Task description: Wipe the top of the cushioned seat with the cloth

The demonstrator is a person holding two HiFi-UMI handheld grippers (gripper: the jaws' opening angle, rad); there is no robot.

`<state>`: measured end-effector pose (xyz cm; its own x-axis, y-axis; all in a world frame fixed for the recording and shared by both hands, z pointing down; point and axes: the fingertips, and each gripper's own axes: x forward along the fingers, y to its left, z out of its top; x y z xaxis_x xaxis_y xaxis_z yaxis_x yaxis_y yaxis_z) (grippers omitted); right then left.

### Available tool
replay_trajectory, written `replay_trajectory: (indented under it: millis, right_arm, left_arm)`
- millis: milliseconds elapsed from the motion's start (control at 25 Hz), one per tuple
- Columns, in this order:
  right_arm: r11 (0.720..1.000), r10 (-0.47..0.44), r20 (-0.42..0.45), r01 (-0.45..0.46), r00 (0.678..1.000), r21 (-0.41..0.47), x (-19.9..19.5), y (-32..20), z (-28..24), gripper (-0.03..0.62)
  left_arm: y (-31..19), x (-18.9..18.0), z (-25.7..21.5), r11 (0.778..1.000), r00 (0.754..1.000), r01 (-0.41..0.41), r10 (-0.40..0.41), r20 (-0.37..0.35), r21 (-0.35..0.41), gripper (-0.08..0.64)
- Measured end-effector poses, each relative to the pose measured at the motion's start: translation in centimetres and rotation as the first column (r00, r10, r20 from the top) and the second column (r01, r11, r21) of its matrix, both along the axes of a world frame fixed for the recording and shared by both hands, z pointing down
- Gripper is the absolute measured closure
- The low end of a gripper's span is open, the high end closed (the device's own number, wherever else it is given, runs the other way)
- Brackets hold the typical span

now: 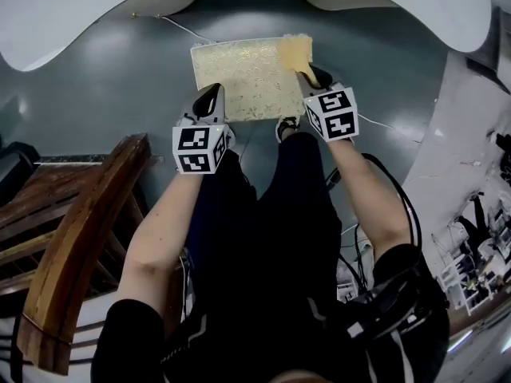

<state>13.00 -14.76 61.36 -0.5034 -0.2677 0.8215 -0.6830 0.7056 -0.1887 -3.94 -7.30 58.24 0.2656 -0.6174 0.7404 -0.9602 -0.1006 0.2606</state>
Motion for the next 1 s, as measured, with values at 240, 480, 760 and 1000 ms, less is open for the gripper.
replay_trajectory:
  millis: [240,480,760,1000]
  right_arm:
    - [0.997,-0.078,0.100,0.079,0.992,-0.005,-10.4,4.5,-2.8,0.518]
    - [0.987,-0.149,0.096,0.154,0.984,-0.043,-19.1,8.3,0.1,0.518]
    - [0.973,-0.203,0.011,0.203,0.979,-0.109,-25.0,10.9,5.7,0.517]
    - [0.965,-0.226,-0.067,0.214,0.972,-0.154,-26.4,11.6,10.5,0.518]
  left_arm:
    - [2.8,-6.5,-2.0,0.999,0.999,0.042,-0.042,0.014,0.014,0.555]
    - [6.1,-11.5,-2.3,0.996,0.997,0.081,-0.081,0.007,0.026,0.555]
    - [9.1,-14.6,-0.9,0.994,0.994,0.105,-0.105,-0.010,0.008,0.555]
    - [10.7,-16.8,0.0,0.989,0.989,0.149,-0.149,0.005,0.008,0.555]
